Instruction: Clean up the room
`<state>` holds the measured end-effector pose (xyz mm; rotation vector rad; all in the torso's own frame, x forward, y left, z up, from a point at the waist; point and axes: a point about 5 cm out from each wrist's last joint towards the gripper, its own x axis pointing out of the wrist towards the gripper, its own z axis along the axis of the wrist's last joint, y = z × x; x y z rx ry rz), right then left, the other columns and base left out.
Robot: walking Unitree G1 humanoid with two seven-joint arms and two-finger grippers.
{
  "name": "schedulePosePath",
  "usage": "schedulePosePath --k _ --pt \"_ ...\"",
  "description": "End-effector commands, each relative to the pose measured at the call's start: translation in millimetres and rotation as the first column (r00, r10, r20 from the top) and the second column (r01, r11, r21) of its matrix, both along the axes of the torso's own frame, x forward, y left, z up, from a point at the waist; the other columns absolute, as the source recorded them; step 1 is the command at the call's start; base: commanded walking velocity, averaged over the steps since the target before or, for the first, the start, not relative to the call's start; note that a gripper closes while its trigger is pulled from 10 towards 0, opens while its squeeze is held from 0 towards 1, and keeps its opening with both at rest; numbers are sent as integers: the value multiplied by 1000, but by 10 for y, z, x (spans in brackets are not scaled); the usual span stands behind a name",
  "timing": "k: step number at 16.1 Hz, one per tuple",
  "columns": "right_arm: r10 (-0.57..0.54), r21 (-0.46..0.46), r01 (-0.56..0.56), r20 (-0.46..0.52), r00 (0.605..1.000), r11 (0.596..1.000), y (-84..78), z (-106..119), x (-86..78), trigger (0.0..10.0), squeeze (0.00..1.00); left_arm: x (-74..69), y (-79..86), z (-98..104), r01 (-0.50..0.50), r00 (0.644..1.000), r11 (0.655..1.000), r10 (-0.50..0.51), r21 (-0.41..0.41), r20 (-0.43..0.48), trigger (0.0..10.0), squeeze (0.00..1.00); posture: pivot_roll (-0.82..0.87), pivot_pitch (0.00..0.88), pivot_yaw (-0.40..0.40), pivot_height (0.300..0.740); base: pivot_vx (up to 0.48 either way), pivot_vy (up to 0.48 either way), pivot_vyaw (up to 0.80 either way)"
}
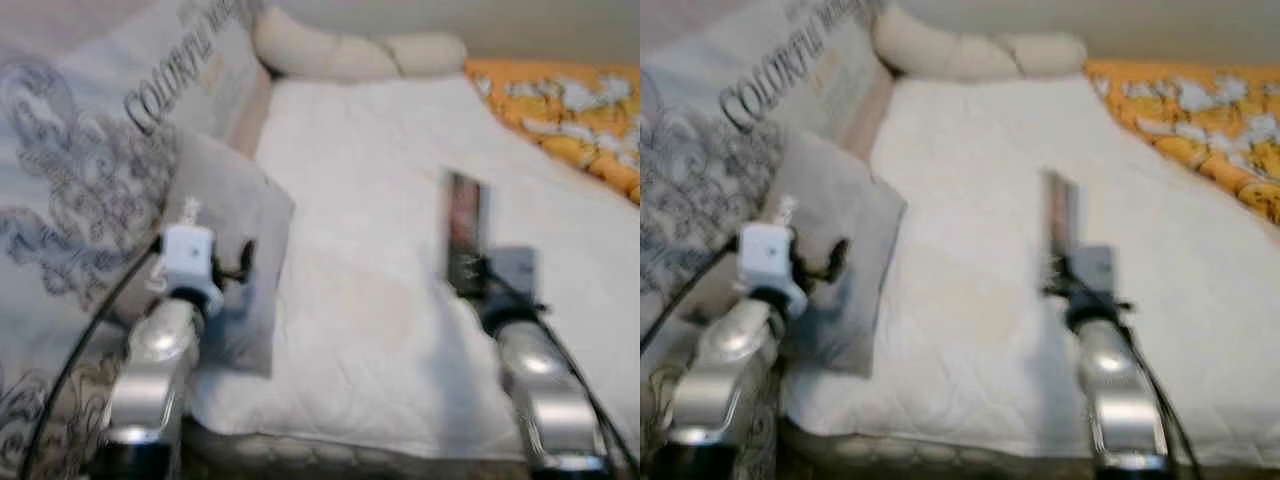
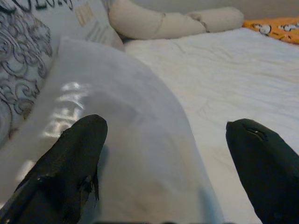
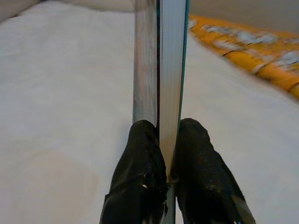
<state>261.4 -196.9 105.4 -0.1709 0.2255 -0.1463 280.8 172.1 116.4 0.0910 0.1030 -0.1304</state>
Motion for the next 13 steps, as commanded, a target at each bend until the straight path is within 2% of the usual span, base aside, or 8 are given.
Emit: schedulePosePath --k 1,8,11,13 --pt "22 6 -23 57 998 1000 67 122 46 10000 0 14 71 56 -18 1000 1000 17 24 22 10000 102 -46 0 2 740 0 0 0" --pt "13 30 -15 52 999 999 53 103 -1 10000 0 -14 73 93 20 999 997 -22 78 27 10000 94 -42 0 3 740 0 0 0" --pt "0 106 -5 48 999 994 94 68 -18 10000 0 -53 81 84 28 999 996 -30 85 21 10000 86 -37 0 4 740 0 0 0" --pt "43 179 -43 8 999 983 170 43 87 10000 0 -60 69 74 51 999 995 -52 90 11 10000 94 -37 0 7 740 0 0 0"
